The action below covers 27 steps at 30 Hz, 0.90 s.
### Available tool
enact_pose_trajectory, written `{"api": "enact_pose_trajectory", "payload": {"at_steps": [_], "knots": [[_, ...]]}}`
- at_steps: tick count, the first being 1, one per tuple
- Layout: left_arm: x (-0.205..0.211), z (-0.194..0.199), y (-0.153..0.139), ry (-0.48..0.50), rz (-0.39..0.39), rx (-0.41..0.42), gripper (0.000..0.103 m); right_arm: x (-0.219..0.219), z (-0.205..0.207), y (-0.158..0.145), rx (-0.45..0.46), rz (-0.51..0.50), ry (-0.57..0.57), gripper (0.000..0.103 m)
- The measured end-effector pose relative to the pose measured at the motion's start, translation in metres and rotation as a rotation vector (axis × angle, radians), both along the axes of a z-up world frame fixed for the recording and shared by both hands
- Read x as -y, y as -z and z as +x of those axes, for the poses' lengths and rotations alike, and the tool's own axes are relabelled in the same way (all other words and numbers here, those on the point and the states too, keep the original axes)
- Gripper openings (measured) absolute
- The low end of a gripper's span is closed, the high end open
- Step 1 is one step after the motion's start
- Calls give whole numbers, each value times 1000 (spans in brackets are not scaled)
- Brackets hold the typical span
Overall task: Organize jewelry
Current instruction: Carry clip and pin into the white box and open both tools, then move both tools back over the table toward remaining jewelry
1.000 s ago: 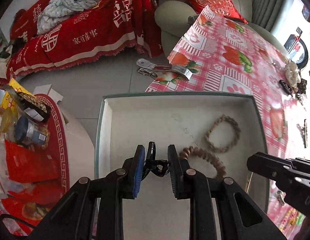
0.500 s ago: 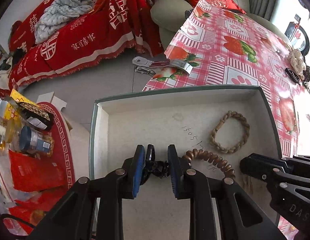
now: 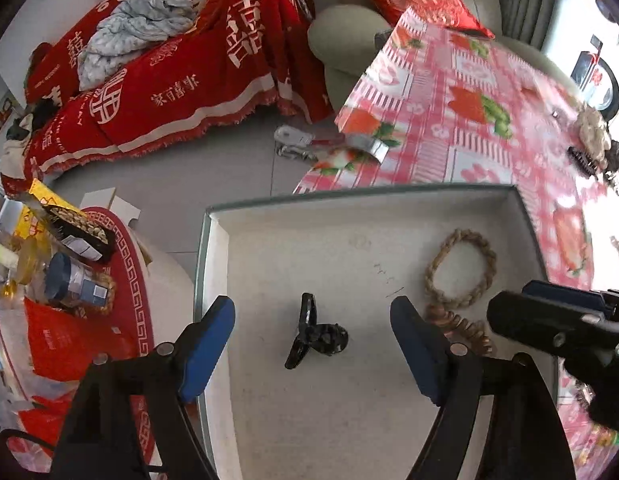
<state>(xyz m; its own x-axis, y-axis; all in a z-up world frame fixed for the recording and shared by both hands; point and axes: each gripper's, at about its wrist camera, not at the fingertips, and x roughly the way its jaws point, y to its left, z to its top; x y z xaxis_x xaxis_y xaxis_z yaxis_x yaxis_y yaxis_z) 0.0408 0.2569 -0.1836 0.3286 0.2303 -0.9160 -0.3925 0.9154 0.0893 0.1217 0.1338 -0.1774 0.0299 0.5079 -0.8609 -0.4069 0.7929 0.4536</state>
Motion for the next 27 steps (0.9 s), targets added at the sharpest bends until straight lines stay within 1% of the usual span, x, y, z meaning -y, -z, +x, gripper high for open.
{"api": "enact_pose_trajectory", "payload": {"at_steps": [2, 4, 7, 8, 9, 11, 16, 19, 20, 21, 22, 27], "knots": [[1, 1, -2, 5, -2, -2, 85, 4, 1, -8, 8, 16, 13, 44], [4, 3, -4, 13, 6, -5, 86, 8, 1, -16, 14, 28, 30, 49], [6, 3, -8, 11, -1, -5, 87, 15, -1, -26, 20, 38, 45, 54], [7, 3, -9, 10, -2, -7, 93, 18, -2, -29, 25, 39, 47, 54], [7, 2, -10, 8, 0, -9, 103, 22, -3, -33, 30, 37, 50, 57], [11, -1, -14, 12, 16, 2, 103, 29, -6, -35, 32, 36, 57, 63], [32, -4, -20, 71, 28, -26, 103, 57, -9, -36, 15, 28, 109, 81], [49, -4, -24, 109, 14, -39, 103, 82, -11, -34, 3, 13, 159, 82], [54, -5, -26, 120, 8, -42, 103, 90, -12, -33, -1, 8, 173, 84], [63, -5, -28, 140, -2, -43, 103, 98, -13, -32, -6, 4, 188, 92], [70, -5, -29, 154, -5, -44, 103, 110, -14, -31, -10, -1, 209, 94], [111, -3, -38, 233, -21, -40, 103, 164, -23, -26, -24, -33, 297, 94]]}}
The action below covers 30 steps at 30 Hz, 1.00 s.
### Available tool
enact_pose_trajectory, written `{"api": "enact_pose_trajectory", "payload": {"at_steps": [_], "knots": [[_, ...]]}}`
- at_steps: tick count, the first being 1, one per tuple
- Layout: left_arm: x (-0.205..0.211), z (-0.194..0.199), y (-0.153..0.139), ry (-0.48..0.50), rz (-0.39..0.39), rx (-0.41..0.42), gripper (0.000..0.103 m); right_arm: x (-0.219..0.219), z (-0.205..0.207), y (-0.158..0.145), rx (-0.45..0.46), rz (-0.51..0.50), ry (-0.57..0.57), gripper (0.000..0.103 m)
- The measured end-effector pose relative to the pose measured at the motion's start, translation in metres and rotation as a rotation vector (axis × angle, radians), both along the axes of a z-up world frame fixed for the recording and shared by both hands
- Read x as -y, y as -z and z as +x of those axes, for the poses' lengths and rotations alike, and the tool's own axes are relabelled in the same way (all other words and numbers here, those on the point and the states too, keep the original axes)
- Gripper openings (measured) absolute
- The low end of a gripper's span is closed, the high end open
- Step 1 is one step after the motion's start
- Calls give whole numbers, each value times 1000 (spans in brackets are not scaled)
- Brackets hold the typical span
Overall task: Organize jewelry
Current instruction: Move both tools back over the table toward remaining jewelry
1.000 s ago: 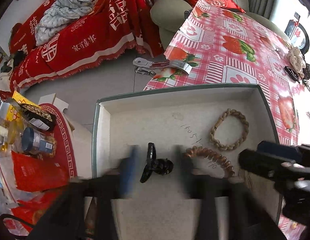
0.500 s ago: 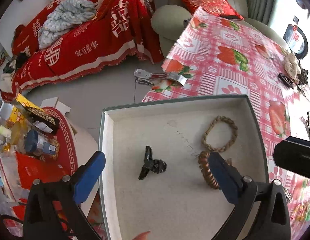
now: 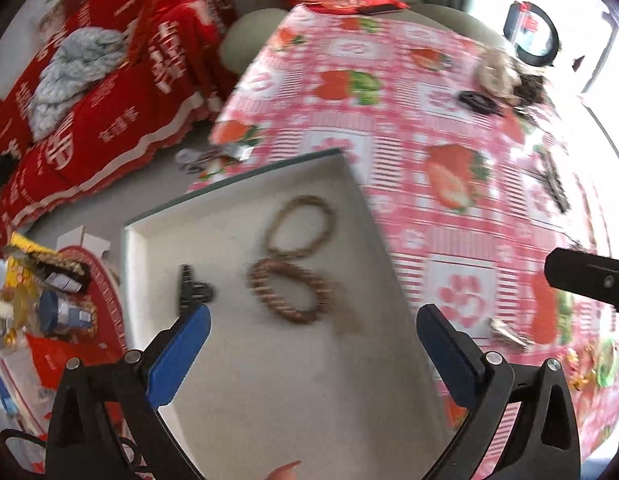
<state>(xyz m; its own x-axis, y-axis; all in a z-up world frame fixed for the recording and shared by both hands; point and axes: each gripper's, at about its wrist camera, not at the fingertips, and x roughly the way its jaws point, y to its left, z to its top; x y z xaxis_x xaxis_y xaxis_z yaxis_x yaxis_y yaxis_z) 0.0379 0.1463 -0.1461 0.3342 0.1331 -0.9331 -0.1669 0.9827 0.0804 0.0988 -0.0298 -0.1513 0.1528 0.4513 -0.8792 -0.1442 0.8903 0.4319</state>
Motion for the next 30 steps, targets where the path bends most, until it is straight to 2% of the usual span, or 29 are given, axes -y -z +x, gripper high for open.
{"api": "enact_pose_trajectory", "payload": {"at_steps": [6, 13, 16, 24, 30], "knots": [[47, 6, -6, 81, -34, -4, 103, 65, -13, 6, -28, -52, 109, 94], [94, 10, -1, 164, -84, -50, 103, 139, -36, 12, -64, -107, 239, 94], [110, 10, 1, 184, -131, -79, 103, 163, -47, 15, -77, -132, 279, 94], [143, 15, 15, 126, -190, -133, 103, 214, -77, 26, -104, -215, 367, 94], [150, 15, 30, 32, -182, -176, 103, 244, -98, 38, -137, -267, 420, 94]]}}
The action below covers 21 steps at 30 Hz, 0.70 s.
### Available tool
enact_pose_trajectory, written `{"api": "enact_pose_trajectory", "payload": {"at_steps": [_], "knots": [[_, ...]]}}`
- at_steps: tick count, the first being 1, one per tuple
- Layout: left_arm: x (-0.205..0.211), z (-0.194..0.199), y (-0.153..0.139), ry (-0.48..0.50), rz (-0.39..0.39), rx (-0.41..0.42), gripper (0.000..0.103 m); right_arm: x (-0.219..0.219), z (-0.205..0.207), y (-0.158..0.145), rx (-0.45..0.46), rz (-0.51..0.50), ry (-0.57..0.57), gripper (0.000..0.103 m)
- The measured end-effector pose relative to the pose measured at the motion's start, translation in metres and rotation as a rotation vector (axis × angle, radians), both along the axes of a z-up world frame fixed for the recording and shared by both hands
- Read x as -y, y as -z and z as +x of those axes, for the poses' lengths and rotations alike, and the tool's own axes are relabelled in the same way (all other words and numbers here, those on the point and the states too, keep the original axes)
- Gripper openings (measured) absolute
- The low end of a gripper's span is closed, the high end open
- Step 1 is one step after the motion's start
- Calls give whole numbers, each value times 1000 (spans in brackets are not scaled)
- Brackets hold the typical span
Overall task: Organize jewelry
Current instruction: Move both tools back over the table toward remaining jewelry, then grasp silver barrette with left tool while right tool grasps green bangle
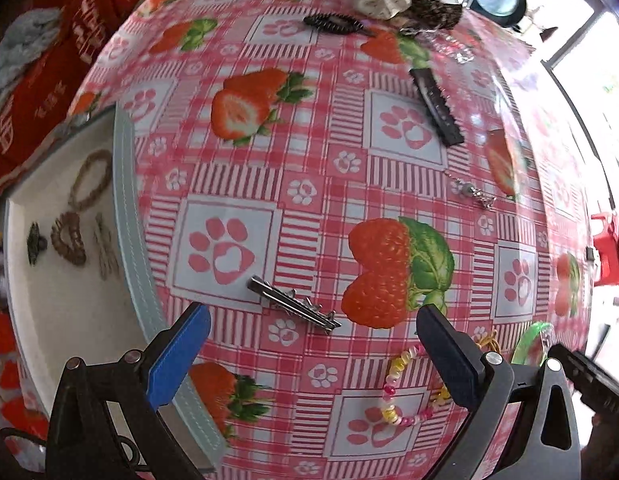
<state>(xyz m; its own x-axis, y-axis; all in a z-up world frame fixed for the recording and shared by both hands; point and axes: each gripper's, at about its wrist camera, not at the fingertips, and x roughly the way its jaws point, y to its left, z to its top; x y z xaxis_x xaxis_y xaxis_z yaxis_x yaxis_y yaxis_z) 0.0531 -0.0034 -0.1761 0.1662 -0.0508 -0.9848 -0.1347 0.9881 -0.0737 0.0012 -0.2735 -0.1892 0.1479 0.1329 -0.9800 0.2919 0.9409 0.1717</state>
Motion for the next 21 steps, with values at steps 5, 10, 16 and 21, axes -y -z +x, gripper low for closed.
{"api": "enact_pose_trajectory", "payload": {"at_steps": [5, 10, 16, 21], "knots": [[-1, 0, 14, -64, 8, -38, 103, 13, -10, 11, -34, -34, 17, 94], [-8, 3, 26, -133, -7, -59, 99, 18, -14, 20, -53, -70, -4, 94], [-16, 2, 40, -173, 1, -71, 87, 18, -21, 29, -72, -64, 0, 91], [-7, 4, 45, -136, 43, -48, 78, 15, -27, 34, -79, -90, 4, 80]]}}
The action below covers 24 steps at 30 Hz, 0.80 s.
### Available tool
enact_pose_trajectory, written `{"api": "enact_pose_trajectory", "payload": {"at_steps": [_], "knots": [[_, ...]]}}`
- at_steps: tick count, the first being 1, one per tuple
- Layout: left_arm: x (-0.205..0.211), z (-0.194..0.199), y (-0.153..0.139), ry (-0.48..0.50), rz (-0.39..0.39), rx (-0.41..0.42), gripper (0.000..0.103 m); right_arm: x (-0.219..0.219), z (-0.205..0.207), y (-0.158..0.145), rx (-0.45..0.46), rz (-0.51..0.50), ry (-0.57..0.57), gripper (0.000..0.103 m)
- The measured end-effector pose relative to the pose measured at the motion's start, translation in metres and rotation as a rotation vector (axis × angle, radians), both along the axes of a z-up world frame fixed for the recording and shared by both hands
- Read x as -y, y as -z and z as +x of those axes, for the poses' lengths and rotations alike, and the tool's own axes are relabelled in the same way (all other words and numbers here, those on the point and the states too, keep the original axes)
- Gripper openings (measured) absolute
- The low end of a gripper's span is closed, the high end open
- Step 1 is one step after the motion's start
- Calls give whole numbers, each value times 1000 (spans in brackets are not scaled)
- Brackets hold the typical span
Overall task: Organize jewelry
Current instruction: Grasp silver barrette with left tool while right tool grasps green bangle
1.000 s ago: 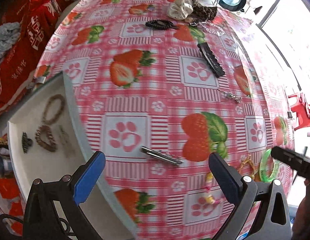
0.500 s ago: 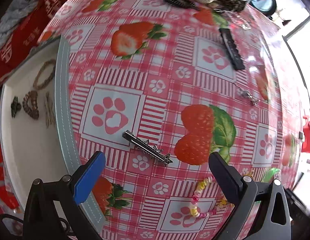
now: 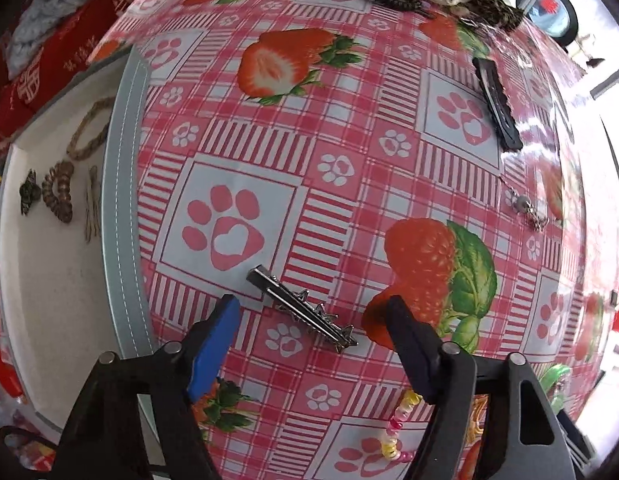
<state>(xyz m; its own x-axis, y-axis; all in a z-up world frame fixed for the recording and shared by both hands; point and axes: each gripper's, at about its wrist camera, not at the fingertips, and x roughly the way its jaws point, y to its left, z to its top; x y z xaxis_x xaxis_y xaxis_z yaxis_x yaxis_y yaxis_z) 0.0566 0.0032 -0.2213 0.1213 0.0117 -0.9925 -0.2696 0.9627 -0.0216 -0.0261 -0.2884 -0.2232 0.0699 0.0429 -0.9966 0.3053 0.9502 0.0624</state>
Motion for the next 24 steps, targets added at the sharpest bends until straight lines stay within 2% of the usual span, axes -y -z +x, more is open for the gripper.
{"api": "enact_pose_trajectory", "payload": {"at_steps": [2, 4, 6, 8, 10, 11, 13, 15, 18, 24], "knots": [[5, 2, -2, 17, 4, 11, 70, -2, -1, 0, 8, -15, -7, 77], [11, 4, -3, 39, 11, 22, 59, -4, 0, -1, 13, -32, -12, 72], [15, 4, -4, 52, 15, 28, 53, -7, 3, -4, 19, -38, -15, 68], [18, 4, -5, 74, 15, 38, 42, -9, 6, -7, 26, -42, -22, 60], [19, 6, -10, 102, 16, 43, 26, -14, 10, -11, 34, -48, -37, 47], [21, 6, -10, 123, 13, 46, 25, -16, 12, -12, 37, -50, -44, 44], [24, 4, -15, 144, 2, 50, 23, -20, 15, -15, 46, -49, -58, 26], [27, 3, -17, 150, -8, 52, 23, -26, 20, -18, 47, -48, -64, 15], [27, 0, -21, 164, -31, 65, 23, -26, 28, -19, 56, -24, -59, 10], [26, -6, -36, 221, -61, 97, 23, -17, 34, -32, 95, 35, -42, 10]]}}
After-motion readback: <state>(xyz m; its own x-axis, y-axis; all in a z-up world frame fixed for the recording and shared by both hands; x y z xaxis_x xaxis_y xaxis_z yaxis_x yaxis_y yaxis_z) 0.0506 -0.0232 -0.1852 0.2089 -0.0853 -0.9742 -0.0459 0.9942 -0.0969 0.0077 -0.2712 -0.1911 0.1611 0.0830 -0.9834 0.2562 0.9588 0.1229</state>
